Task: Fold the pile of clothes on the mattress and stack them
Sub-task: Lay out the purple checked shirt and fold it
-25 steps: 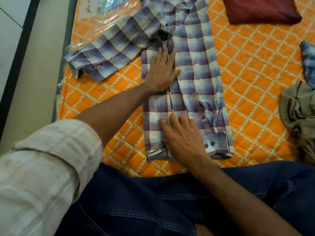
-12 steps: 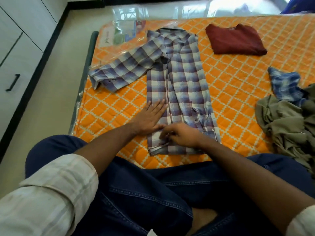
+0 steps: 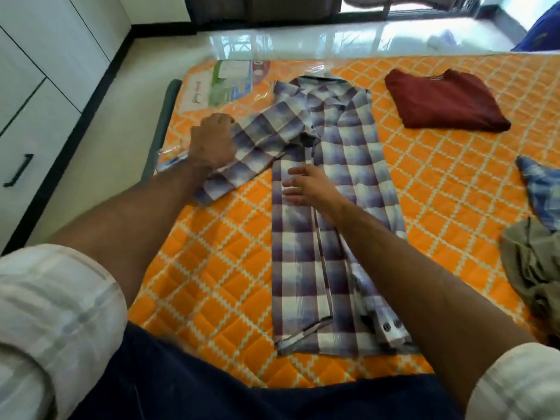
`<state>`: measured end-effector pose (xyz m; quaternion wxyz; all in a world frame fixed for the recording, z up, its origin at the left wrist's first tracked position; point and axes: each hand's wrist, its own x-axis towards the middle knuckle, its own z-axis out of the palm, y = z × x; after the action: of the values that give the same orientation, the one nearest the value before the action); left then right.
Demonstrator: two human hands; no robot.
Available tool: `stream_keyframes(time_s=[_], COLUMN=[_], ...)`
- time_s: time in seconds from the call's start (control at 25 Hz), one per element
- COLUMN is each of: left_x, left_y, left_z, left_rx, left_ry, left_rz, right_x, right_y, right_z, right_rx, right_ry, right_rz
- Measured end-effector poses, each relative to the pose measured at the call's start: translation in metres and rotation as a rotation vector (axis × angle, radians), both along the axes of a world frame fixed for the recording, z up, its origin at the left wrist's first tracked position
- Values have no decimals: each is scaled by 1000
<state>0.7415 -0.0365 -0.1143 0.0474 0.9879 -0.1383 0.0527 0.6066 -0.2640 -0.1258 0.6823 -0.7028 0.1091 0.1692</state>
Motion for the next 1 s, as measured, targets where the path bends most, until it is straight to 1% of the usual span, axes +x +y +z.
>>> stream_keyframes(time_s=[0.08, 0.2, 0.32, 0.36, 0.4, 0.44, 0.52, 0.56, 0.72, 0.76, 0.84, 0.88, 0.92, 1.0], left_x=[33, 62, 64, 62, 54, 44, 22, 14, -22, -32, -52, -62, -68, -77], left_y=[10, 5, -3, -7, -15, -25, -49, -61, -93, -98, -104, -107, -107, -105], left_z=[-8, -24, -19, -9, 7, 25, 56, 66, 92, 97, 98, 94, 86, 66], left_rx=[40, 19, -50, -136, -263, -415, -710, -820, -1203, -1295, -1435, -1484, -1504, -1529], left_ry=[139, 308, 421, 492, 589, 687, 806, 839, 939, 945, 923, 907, 892, 867], left_rz=[71, 77, -16, -56, -94, -114, -104, -73, 76, 96, 116, 123, 139, 180], right_x=[26, 52, 61, 60, 57, 51, 35, 27, -11, -22, -43, -54, -62, -78], right_y=[15, 25, 22, 21, 20, 21, 23, 24, 8, -1, -20, -30, -39, -55], right_z=[-8, -28, -36, -35, -31, -26, -11, -6, 13, 18, 26, 29, 33, 40], right_rx=[73, 99, 167, 194, 226, 263, 367, 439, 828, 885, 905, 860, 773, 510], right_ry=[43, 76, 109, 113, 103, 88, 74, 75, 47, 36, 104, 170, 234, 289], right_rz=[-20, -32, -50, -46, -31, -10, 27, 29, -24, -29, -35, -15, 14, 52])
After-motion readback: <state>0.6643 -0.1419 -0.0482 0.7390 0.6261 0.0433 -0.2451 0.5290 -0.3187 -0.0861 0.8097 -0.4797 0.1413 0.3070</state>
